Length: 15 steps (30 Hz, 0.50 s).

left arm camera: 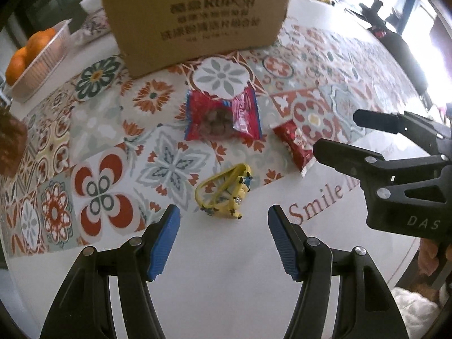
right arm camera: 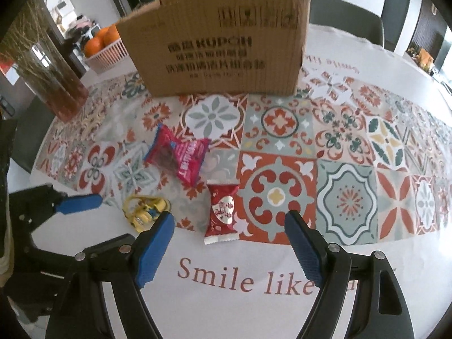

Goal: Organize soft objects
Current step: 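Move both tools back toward the yellow keychain and red candy packet, then grasp the yellow keychain with the left tool while the right tool grasps the red candy packet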

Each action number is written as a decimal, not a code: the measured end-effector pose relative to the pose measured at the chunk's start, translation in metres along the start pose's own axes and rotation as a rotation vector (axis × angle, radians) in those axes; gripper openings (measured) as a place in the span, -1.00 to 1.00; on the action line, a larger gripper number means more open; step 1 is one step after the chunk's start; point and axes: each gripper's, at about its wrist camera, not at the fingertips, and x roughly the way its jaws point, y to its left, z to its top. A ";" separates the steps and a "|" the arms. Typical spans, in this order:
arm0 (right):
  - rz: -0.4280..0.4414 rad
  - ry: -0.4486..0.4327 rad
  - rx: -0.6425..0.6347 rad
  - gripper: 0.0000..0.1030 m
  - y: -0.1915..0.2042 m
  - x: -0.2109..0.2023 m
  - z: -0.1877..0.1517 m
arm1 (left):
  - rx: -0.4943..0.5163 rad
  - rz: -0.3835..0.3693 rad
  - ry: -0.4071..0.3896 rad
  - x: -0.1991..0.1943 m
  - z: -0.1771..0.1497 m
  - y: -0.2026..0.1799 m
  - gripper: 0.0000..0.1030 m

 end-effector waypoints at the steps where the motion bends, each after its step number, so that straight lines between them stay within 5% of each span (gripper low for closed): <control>1: 0.001 0.006 -0.002 0.57 -0.001 0.003 0.000 | 0.014 0.004 0.004 0.003 0.001 -0.001 0.24; 15: 0.046 0.095 0.003 0.32 -0.004 0.043 0.001 | 0.099 0.042 0.071 0.048 0.012 -0.009 0.17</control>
